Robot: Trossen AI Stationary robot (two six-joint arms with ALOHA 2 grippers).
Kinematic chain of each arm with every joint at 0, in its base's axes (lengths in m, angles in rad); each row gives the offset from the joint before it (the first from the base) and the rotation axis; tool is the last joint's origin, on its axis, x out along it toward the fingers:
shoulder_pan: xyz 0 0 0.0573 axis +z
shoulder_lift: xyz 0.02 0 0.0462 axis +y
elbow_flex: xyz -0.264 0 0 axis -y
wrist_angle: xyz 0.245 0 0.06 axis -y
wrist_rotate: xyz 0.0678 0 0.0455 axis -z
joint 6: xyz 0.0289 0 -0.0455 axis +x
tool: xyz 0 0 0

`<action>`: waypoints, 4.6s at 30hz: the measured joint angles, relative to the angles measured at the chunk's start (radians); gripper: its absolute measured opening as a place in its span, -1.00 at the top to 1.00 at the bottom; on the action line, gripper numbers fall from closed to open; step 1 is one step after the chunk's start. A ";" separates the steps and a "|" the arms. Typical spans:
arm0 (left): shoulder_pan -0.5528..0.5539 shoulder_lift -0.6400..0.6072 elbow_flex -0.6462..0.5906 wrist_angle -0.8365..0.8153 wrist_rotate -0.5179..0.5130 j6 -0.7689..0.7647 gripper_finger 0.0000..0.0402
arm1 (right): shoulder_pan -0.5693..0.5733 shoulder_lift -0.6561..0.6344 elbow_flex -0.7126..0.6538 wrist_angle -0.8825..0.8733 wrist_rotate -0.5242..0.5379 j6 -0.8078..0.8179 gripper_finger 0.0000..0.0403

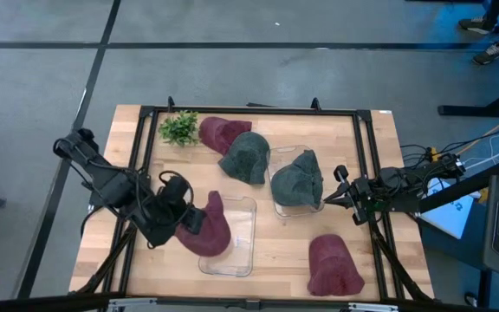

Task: Pick & Place hat
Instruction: Put the bottom left red cap into the left transparent bin, then put the top red cap into the left transparent bin

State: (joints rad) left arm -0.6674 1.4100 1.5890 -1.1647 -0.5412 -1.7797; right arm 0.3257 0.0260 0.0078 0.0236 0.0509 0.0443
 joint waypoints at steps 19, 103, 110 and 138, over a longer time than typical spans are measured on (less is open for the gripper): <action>-0.002 0.090 0.000 -0.051 -0.017 -0.380 0.96 | 0.000 0.000 0.000 0.000 0.000 0.000 0.87; 0.197 0.209 -0.001 0.104 0.206 0.363 0.17 | 0.000 0.000 0.000 0.000 0.000 0.000 0.87; 0.274 0.131 -0.001 0.090 0.164 0.718 0.17 | 0.000 0.000 0.000 0.000 0.000 0.000 0.87; 0.620 0.146 0.000 0.046 0.247 1.813 0.07 | 0.000 0.000 0.000 0.000 0.000 0.000 0.87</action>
State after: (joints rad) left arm -0.0471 1.5563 1.5886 -1.1184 -0.2938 0.0333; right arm 0.3256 0.0261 0.0078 0.0235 0.0509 0.0444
